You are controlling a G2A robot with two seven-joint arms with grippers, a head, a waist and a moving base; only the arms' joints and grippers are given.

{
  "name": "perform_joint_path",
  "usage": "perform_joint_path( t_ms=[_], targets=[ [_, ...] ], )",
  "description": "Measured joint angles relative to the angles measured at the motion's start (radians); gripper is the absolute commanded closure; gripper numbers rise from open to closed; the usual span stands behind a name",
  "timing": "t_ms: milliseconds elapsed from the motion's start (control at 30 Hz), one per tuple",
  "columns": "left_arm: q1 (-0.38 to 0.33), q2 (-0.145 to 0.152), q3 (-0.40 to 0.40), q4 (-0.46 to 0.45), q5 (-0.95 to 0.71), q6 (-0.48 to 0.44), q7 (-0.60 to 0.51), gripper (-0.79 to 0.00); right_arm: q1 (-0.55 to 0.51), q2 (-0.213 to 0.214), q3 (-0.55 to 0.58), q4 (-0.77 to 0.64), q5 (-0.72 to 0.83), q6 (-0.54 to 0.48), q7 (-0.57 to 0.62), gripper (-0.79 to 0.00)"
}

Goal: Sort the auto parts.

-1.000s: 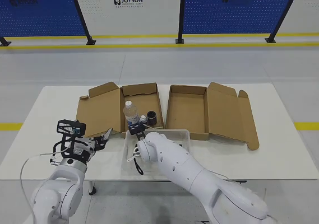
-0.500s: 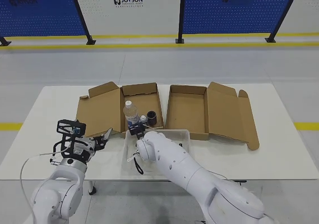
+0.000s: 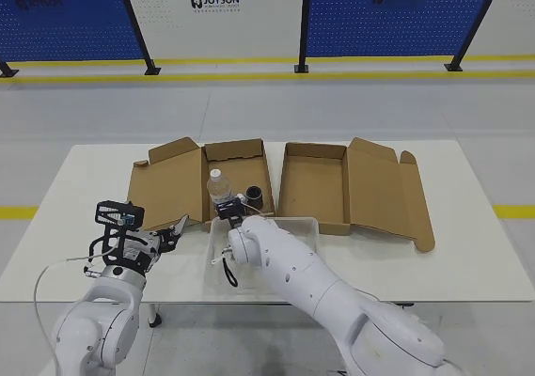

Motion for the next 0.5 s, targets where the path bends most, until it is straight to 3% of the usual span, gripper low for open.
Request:
perform_joint_path(
  t_ms=[233,500],
  targets=[
    [0.000,0.000,0.000,0.000,0.000,0.000,0.000,-0.785,-0.039,0.043,0.050,-0.144,-0.051,0.042,0.041,0.000],
    [0.000,0.000,0.000,0.000,0.000,0.000,0.000,-0.785,-0.162,0.130,0.162,-0.415,-0.150,0.082,0.117,0.000]
  ],
)
